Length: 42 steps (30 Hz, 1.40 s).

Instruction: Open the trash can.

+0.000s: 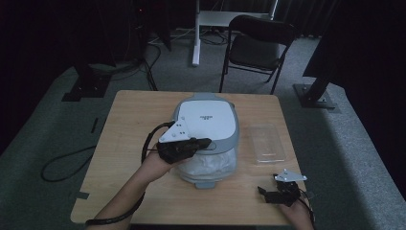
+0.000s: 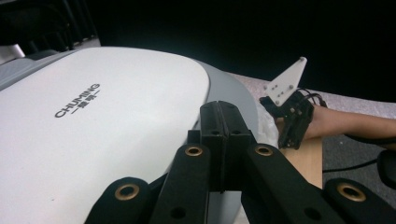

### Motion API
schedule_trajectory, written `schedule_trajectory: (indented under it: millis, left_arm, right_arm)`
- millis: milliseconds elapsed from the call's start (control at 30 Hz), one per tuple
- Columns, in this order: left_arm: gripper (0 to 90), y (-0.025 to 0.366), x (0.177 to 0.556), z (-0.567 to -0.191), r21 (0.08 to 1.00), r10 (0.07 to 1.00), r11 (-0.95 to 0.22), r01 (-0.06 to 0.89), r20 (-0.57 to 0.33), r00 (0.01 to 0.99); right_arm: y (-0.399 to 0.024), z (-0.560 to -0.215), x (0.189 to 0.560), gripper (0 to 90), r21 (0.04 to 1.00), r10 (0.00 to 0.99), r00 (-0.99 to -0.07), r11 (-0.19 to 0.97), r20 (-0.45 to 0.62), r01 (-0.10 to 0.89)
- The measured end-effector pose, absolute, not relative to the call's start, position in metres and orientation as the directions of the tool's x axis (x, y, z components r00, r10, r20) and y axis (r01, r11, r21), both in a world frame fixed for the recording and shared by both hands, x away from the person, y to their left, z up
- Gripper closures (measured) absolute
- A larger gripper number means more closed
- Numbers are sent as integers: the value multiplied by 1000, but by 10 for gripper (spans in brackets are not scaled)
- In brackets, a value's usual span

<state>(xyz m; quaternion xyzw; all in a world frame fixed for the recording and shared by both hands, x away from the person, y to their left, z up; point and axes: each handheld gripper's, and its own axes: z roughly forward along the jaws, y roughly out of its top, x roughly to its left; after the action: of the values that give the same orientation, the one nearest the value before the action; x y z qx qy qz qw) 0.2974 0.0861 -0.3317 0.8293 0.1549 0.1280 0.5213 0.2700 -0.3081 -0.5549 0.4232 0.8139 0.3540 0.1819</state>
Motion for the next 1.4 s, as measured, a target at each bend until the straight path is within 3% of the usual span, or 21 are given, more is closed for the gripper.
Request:
schedule_trajectory:
  millis: [167, 467, 567, 667, 867, 1133, 1233, 1300, 1400]
  left_arm:
    - [900, 86, 299, -332, 905, 370, -401, 143, 17, 929]
    - [900, 77, 292, -329, 881, 393, -456, 124, 74, 917]
    - [900, 74, 289, -329, 875, 354, -475, 91, 95, 931]
    - [900, 74, 289, -329, 879, 364, -464, 113, 73, 928]
    - [730, 85, 298, -325, 905, 374, -393, 165, -7, 927]
    - [545, 95, 306, -323, 919, 405, -348, 187, -33, 914]
    - [417, 96, 306, -323, 920, 421, -343, 192, -32, 906]
    - [264, 97, 307, -322, 917, 423, -344, 202, -41, 905]
    - [117, 99, 306, -321, 914, 462, -354, 197, -12, 887]
  right_arm:
    - [-308, -555, 270, 124, 730, 818, -575, 391, 3, 560]
    - [-308, -555, 270, 124, 730, 819, -574, 391, 3, 560]
    - [-308, -555, 270, 124, 730, 819, -574, 390, 3, 561]
    - [-308, -555, 270, 124, 730, 819, -574, 390, 3, 561]
    - [-308, -555, 270, 124, 730, 820, -573, 390, 3, 561]
    - [-308, -555, 270, 124, 730, 819, -573, 390, 3, 561]
    - [-308, -555, 270, 124, 730, 819, -573, 390, 3, 561]
    - [-308, -555, 270, 124, 730, 819, -573, 390, 3, 561]
    - [-308, -555, 270, 124, 730, 819, -573, 390, 3, 561]
